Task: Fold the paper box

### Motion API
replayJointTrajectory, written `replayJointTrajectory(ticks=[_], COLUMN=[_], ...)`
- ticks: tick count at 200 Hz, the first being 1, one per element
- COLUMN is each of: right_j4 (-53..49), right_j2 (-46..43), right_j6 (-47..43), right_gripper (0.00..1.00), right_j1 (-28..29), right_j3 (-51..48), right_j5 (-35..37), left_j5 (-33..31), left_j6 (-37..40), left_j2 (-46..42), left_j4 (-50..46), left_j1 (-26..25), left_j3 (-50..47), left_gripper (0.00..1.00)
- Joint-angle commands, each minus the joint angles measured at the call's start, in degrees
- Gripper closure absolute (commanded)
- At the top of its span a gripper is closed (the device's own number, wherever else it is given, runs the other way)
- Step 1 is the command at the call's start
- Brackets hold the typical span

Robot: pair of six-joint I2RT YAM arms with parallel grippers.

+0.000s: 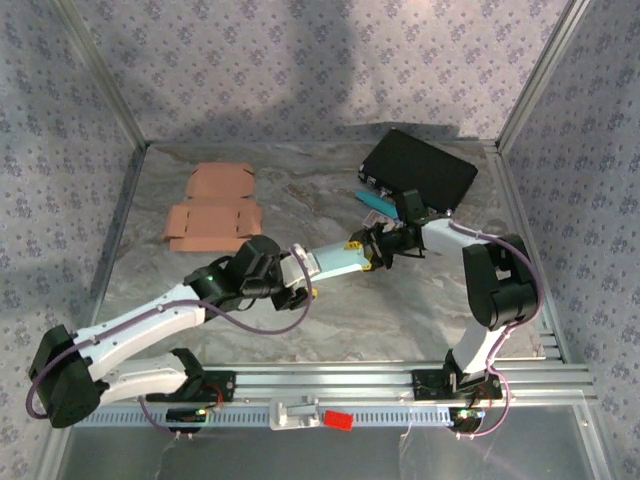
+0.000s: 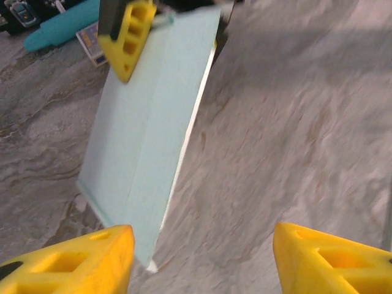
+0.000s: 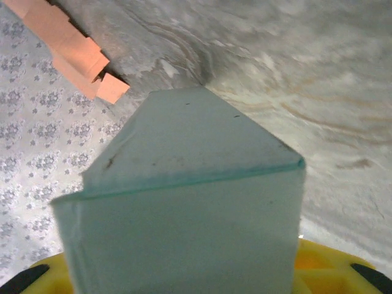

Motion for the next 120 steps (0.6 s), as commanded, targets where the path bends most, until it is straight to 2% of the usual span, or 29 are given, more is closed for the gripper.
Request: replayJointTrajectory(ticks=[1,4,10,51,120], right_j4=[-9.6,-9.9,-10.6,-13.0,-14.2], right_j2=[-0.9,-0.8,-0.7,-1.3,-1.5], right_j6=[1.7,1.7,1.6,2.3,2.9], right_gripper=[0.57,0.57,0.58,0.59,0.59], right_j1=[-0.6,-0.7,-0.8,-1.1,-1.2], right_j3=[1.2,1.4,1.5,2.1,2.8], right_j5=[-2.8,-3.0,-3.2,-3.2,-3.4], left_j5=[-7.0,-7.6,-8.6,-9.6,-10.1], left_j6=[12.4,12.9,13.7,16.4,14.6], left_j2=[2.1,2.5,3.2,9.4,14.8], left_j4=[0.7,0.9,1.8,4.6,9.7], left_j1=[-0.8,-0.9,-1.3,-2.5,-3.1], left_j3=[1.0,1.1,1.2,2.8,4.4], left_gripper=[0.36,0.32,0.30,0.30,0.26])
